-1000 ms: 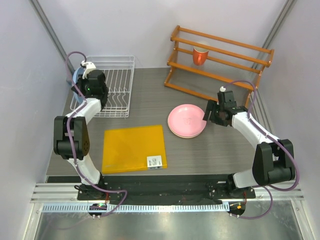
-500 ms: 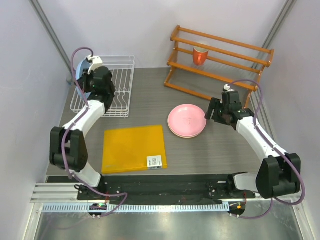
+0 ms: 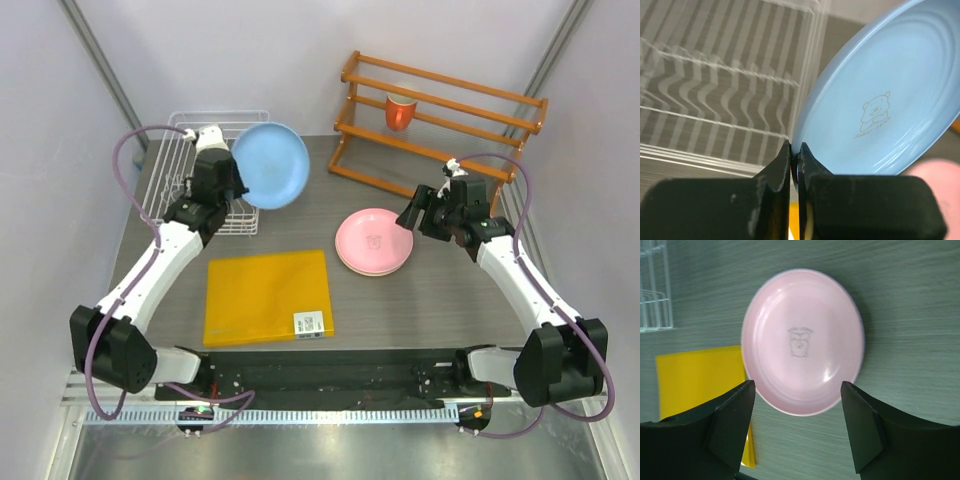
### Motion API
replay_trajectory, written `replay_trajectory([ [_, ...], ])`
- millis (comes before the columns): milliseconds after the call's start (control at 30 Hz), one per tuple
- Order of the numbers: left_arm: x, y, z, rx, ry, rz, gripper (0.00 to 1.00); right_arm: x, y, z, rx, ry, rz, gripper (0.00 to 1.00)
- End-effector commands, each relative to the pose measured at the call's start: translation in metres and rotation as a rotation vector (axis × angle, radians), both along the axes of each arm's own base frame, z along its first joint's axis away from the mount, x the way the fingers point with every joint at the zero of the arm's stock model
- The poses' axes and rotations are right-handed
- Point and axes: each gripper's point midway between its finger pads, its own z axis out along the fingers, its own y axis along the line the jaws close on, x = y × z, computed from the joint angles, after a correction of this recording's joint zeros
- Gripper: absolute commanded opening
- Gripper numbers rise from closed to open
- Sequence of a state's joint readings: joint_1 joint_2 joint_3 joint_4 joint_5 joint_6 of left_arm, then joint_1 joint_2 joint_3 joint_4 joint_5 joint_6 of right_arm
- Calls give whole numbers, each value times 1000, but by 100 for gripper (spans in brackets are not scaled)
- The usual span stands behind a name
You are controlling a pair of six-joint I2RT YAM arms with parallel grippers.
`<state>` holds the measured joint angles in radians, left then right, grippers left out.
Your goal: Unload the plates from the dish rack
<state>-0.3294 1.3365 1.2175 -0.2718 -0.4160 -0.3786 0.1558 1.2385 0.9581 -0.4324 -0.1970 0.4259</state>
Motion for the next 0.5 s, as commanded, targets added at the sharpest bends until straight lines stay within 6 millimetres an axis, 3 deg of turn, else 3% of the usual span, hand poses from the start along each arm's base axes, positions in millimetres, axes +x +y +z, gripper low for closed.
replay_trajectory([
  [0,-18,-76,-37,-217,127,-198,0,12,33,59,145,-171,88,76],
  [200,-28,-123,-52,-229,171,-268,0,14,62,63,152,-176,145,77],
  [467,-36,-154,-55,-220,176,-316,0,19,83,43,134,-134,180,78],
])
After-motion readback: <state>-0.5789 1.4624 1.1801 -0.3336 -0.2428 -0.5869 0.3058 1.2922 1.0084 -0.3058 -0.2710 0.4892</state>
